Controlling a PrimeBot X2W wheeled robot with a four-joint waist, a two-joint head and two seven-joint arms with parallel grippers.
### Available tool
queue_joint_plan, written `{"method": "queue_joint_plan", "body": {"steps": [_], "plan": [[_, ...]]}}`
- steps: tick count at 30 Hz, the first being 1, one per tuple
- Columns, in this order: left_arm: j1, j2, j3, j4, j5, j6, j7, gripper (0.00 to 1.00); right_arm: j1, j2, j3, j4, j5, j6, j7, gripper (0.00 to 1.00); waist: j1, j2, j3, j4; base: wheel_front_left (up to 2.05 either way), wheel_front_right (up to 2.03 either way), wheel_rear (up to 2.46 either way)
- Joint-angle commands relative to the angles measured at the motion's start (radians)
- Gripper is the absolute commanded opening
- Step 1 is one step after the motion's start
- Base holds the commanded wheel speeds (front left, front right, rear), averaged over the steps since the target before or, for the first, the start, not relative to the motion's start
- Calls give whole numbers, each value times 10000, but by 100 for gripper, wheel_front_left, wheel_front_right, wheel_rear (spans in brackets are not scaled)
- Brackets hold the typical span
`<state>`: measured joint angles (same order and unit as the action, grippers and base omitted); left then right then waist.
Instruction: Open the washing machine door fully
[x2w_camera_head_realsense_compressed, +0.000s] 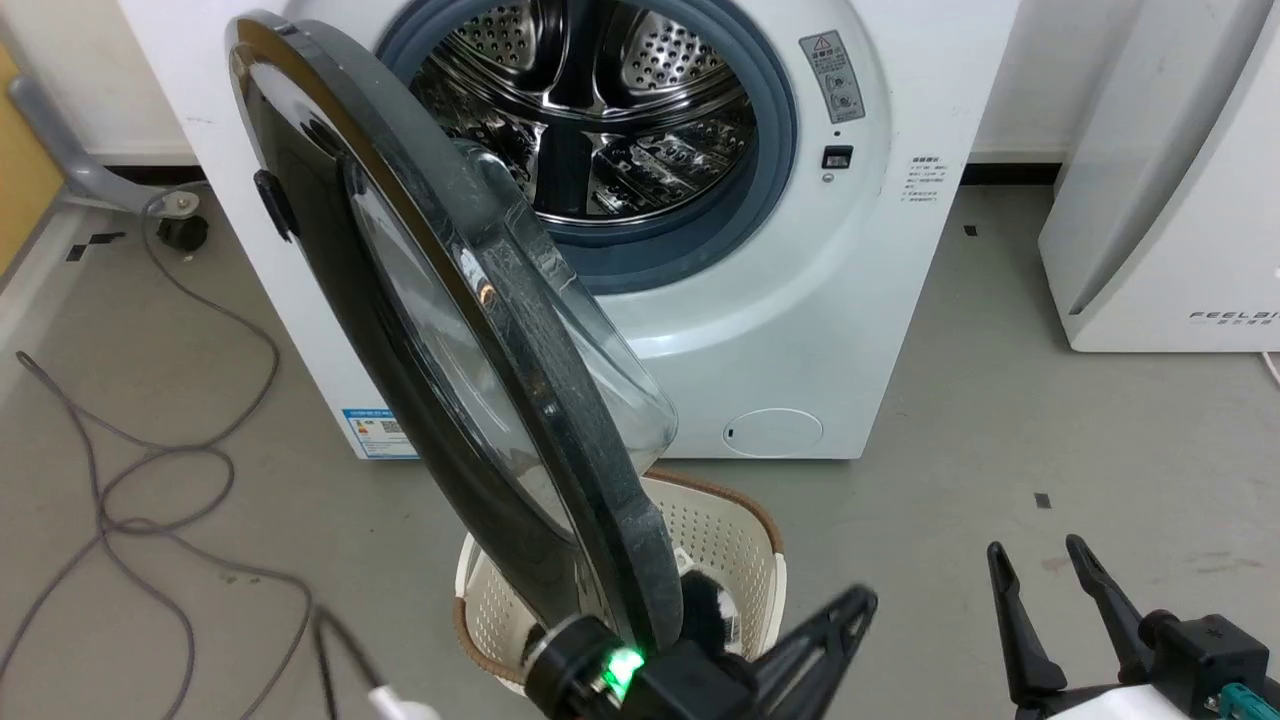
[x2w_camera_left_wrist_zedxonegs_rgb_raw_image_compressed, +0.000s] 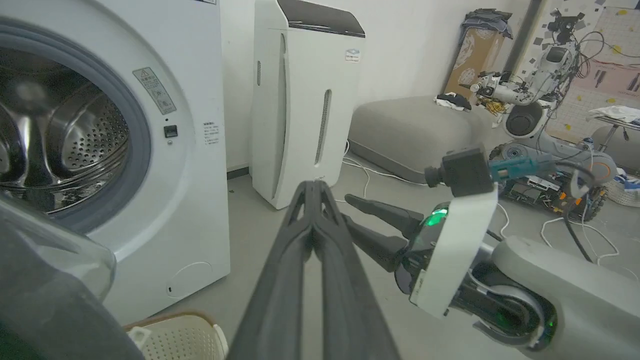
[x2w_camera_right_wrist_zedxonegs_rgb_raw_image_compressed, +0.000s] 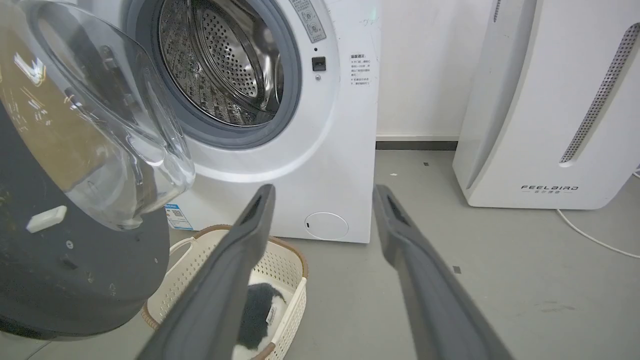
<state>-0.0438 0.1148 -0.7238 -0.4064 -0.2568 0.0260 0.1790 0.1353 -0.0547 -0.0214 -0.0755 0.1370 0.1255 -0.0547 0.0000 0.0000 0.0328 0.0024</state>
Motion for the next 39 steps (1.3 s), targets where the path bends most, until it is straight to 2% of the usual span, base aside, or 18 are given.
{"method": "queue_joint_plan", "body": {"steps": [1, 9, 19, 28, 39], "plan": [[112, 66, -99, 315, 42, -36, 62, 0, 69, 45, -8, 28, 31, 52, -47, 100, 0, 0, 34, 6, 0, 0, 0], [-368, -191, -16, 2466, 202, 234, -179, 0, -32, 45, 66, 150, 69, 52, -32, 100, 0, 0, 62, -36, 0, 0, 0], [-1274, -503, 680, 4046, 0, 1061, -744, 0, -79, 45, 112, 193, 132, 52, -10, 100, 0, 0, 126, -61, 0, 0, 0], [-1264, -392, 673, 4421, 107, 1374, -736, 0, -35, 45, 85, 261, 125, 52, -2, 100, 0, 0, 101, 51, 0, 0, 0], [-341, 85, 964, 3439, 6, 1971, -628, 0, 34, 45, 22, 291, 119, 52, 30, 100, 0, 0, 12, 183, 0, 0, 0]]}}
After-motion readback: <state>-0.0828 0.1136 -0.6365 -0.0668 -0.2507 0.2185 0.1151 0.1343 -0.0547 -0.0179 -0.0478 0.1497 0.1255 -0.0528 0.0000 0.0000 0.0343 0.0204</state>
